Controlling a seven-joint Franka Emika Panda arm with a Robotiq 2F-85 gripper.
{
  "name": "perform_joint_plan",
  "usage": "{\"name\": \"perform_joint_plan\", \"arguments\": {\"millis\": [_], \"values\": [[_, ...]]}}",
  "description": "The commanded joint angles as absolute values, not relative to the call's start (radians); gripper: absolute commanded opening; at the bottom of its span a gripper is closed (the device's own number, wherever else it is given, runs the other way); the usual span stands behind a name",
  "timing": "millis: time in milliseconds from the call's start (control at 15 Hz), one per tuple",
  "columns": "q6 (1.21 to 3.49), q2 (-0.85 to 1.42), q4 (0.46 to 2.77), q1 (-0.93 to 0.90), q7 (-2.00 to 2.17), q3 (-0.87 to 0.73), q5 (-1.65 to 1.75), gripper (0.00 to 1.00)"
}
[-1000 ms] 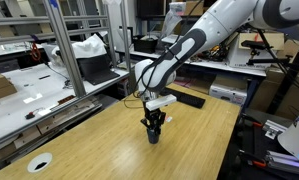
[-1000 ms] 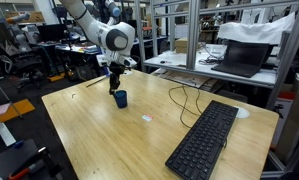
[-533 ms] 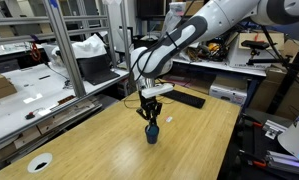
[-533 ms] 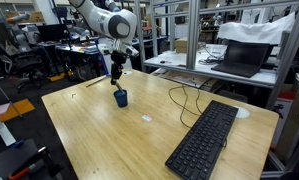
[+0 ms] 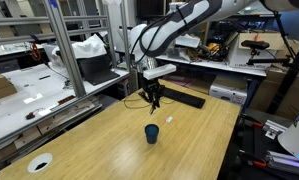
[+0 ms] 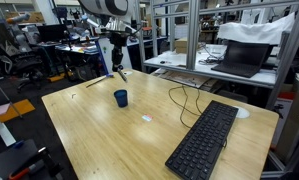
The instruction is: Remove the marker out of the cup then move the cup to the right and then put the marker in the cup
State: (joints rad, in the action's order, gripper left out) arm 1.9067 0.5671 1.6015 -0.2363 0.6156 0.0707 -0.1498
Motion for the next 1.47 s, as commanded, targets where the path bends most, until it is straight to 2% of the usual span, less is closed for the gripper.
{"name": "perform_joint_plan", "arguments": {"millis": [0, 400, 667, 867, 1000, 1067, 1133, 1200, 1400], "values": [[2.007, 0.522, 1.732, -0.262, 0.633, 0.028, -0.055, 0.05], [2.473, 0.557, 1.973, -0.300, 0.697, -0.038, 0.115, 0.05], [2.785, 0.571, 2.120, -0.423, 0.895, -0.151, 0.233, 0.05], [2.853, 0.594, 2.183, -0.586, 1.090, -0.302, 0.336, 0.05], [2.889, 0.605, 2.220, -0.616, 1.145, -0.317, 0.340, 0.05], [2.911, 0.606, 2.238, -0.614, 1.135, -0.305, 0.325, 0.44], [2.936, 0.603, 2.257, -0.611, 1.128, -0.297, 0.309, 0.45], [2.961, 0.596, 2.274, -0.604, 1.113, -0.287, 0.296, 0.50], [2.948, 0.557, 2.301, -0.540, 1.035, -0.217, 0.221, 0.71]]}}
